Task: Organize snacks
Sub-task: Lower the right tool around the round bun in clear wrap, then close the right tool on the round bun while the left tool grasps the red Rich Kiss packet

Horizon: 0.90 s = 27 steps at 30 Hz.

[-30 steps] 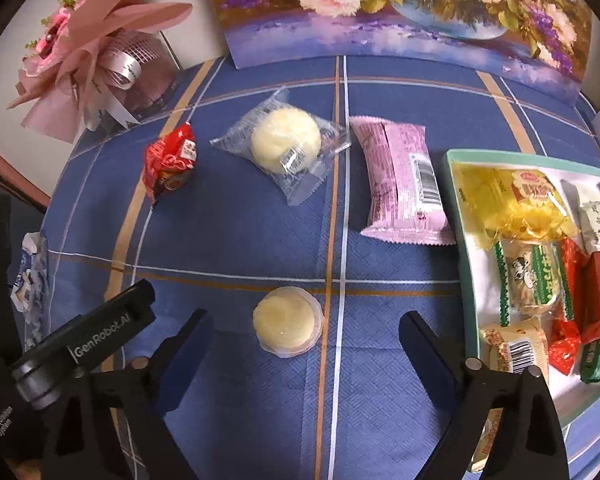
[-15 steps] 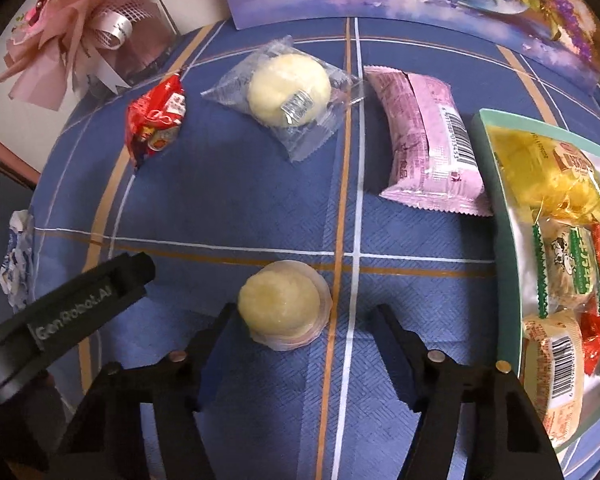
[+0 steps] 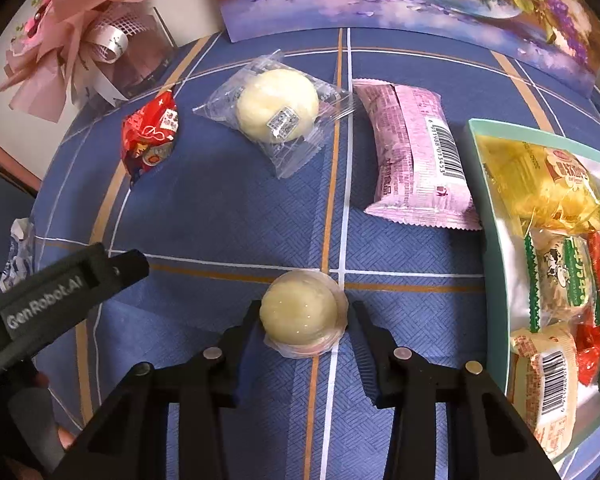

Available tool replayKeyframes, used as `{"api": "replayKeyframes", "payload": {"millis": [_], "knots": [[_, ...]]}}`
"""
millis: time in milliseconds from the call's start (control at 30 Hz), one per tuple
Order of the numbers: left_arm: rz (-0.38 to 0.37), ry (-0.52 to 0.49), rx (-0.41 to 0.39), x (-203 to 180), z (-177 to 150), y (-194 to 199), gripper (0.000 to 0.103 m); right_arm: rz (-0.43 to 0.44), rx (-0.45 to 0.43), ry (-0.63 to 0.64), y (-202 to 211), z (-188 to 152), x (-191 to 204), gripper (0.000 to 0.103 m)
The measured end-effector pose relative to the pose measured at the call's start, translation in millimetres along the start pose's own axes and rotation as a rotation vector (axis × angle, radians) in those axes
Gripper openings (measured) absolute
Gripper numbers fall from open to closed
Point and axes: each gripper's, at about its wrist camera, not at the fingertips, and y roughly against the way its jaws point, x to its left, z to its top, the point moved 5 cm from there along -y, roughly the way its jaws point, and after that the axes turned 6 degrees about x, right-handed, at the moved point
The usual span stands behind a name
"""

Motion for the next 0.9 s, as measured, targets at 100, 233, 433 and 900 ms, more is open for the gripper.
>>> {"api": "replayKeyframes", "payload": {"millis": [100, 233, 433, 900], "knots": [[-0.017, 0.004, -0.006, -2, 4, 4, 0.092, 0.010, 0.001, -0.010, 3, -2, -4, 0.044], [-0.034, 0.012, -0.019, -4, 10, 11, 0.092, 0.019, -0.003, -0.024, 8, -2, -8, 0.044], [-0.053, 0.008, -0.050, -6, 9, 22, 0.092, 0.033, -0.036, -0.042, 22, 3, -12, 0.044], [-0.108, -0.059, -0.101, -30, 32, 28, 0.092, 0.035, -0.151, -0.040, 60, 30, -16, 0.044]]}}
